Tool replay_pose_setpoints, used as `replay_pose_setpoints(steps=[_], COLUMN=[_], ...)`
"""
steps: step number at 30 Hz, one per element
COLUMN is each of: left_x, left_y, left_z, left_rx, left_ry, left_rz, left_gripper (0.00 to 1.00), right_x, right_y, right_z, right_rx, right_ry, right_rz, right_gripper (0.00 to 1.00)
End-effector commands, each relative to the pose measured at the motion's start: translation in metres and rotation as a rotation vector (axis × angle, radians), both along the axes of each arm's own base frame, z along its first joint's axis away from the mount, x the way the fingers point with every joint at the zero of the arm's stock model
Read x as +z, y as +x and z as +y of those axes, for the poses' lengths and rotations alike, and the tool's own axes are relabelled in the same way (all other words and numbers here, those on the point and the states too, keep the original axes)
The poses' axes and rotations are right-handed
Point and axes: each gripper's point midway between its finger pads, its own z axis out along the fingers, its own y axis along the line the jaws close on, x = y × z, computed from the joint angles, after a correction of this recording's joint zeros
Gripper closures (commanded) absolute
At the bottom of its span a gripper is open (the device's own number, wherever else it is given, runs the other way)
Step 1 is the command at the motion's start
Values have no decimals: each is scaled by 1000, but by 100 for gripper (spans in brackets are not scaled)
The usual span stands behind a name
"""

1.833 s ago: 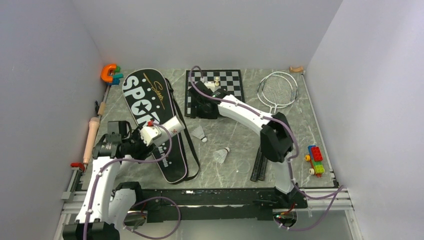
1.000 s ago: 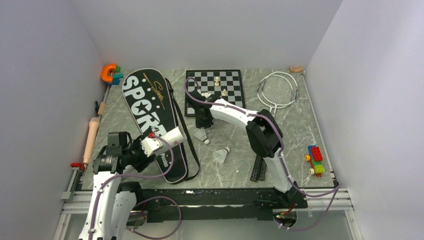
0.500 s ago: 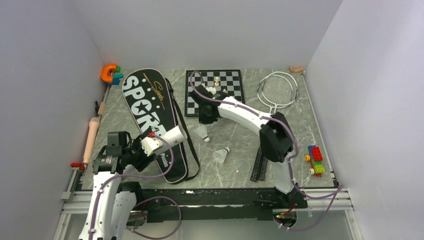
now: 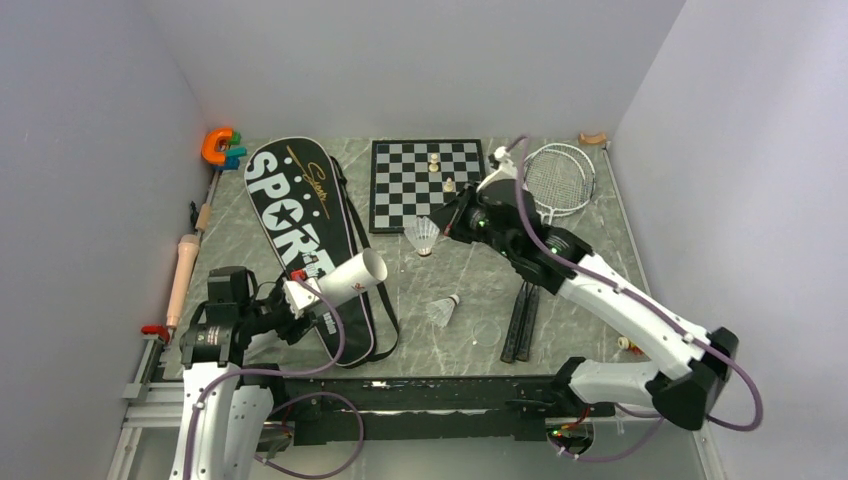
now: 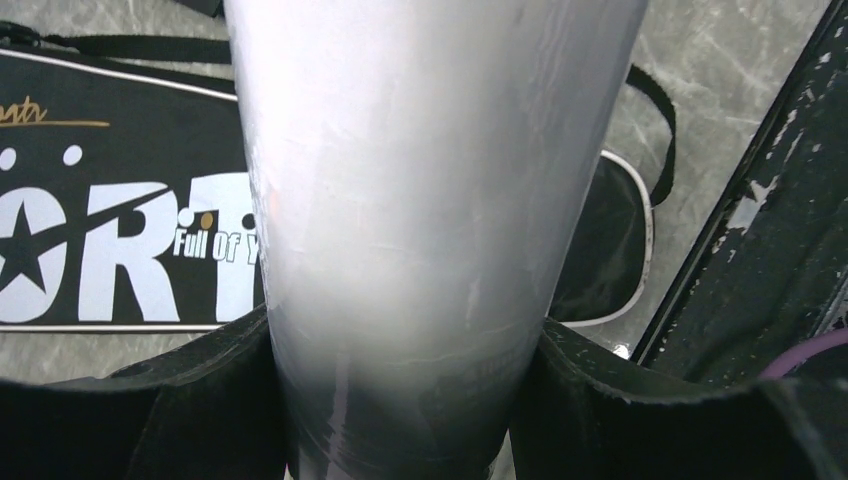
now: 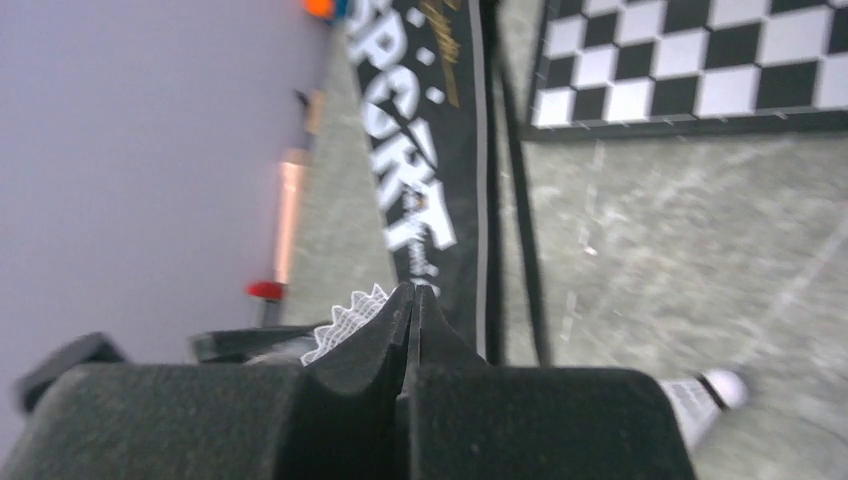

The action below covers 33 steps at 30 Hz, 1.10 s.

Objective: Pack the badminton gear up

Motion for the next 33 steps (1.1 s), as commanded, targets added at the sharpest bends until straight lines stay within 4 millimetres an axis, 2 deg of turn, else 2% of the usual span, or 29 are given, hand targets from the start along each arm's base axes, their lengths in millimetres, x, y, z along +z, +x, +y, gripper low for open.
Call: replay_pose_setpoints(steps=[1, 5, 8, 15, 19, 25, 33], left_x=[35, 40, 45, 52, 55, 64, 72], left_y=[3, 6, 9, 17, 19, 22, 26], left_z=[-19, -19, -19, -19, -19, -21, -21], left_rx=[-86, -83, -81, -58, -51, -41, -26], left_ry=[-89, -91, -99, -117, -120, -151, -170], left_rz=[-104, -98, -106, -117, -134, -157, -163], left_gripper=[34, 34, 34, 35, 35, 40, 41], right_x=[70, 101, 111, 120, 116, 99, 87], right_y=[-3, -14, -21, -30, -35, -38, -45], right_z=[16, 19, 25, 47, 56, 58, 60], right_rx=[23, 41, 40, 79, 103, 101, 122], right_ry=[325, 456, 498, 586, 601, 610, 590], right_rz=[-169, -256, -289, -300, -283, -255, -232], right_gripper=[100, 100, 100, 100, 100, 100, 100])
